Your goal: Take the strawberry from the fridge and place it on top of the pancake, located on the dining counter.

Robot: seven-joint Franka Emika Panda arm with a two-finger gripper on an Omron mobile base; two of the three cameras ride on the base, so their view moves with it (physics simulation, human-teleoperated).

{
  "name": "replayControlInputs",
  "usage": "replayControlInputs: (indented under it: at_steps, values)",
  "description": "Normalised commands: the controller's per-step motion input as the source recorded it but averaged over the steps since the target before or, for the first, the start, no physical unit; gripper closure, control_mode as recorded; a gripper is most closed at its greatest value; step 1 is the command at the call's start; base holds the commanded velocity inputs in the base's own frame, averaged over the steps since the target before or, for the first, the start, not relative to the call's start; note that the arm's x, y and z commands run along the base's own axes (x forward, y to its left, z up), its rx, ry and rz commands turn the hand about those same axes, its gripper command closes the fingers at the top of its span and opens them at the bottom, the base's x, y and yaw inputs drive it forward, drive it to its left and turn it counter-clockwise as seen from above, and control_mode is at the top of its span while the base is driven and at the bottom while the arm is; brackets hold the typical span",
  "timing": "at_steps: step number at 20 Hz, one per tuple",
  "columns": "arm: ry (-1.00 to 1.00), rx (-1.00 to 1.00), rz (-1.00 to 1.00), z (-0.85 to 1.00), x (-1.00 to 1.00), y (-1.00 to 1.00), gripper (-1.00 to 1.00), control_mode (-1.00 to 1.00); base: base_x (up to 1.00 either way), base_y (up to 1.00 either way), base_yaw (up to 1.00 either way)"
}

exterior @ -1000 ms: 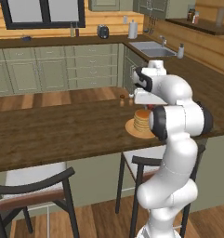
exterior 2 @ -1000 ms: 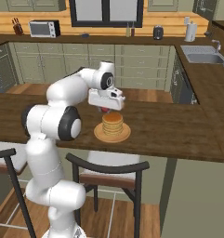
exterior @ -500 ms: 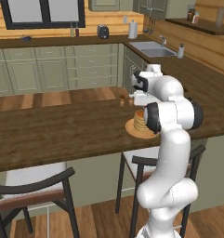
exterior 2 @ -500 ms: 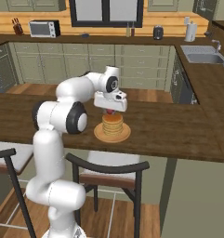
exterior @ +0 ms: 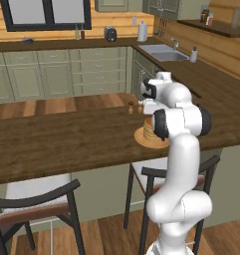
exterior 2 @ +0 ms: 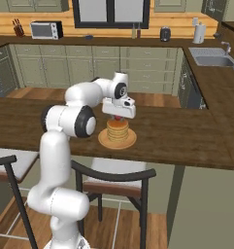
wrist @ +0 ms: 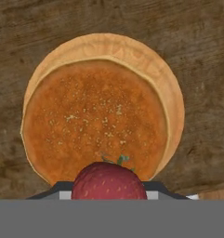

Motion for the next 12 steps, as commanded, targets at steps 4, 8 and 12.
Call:
replayControlInputs:
  at_steps: [4, 8, 12]
  values:
    - [0.00, 0.00, 0.00, -0.12, 0.12, 0.00, 1.00, -1.00, 0.00, 0.00, 0.00]
    - [0.00, 0.00, 0.00, -0.09, 0.00, 0.00, 1.00, -1.00, 0.00, 0.00, 0.00]
    - [0.00, 0.00, 0.00, -0.24, 0.00, 0.00, 1.00, -1.00, 0.00, 0.00, 0.00]
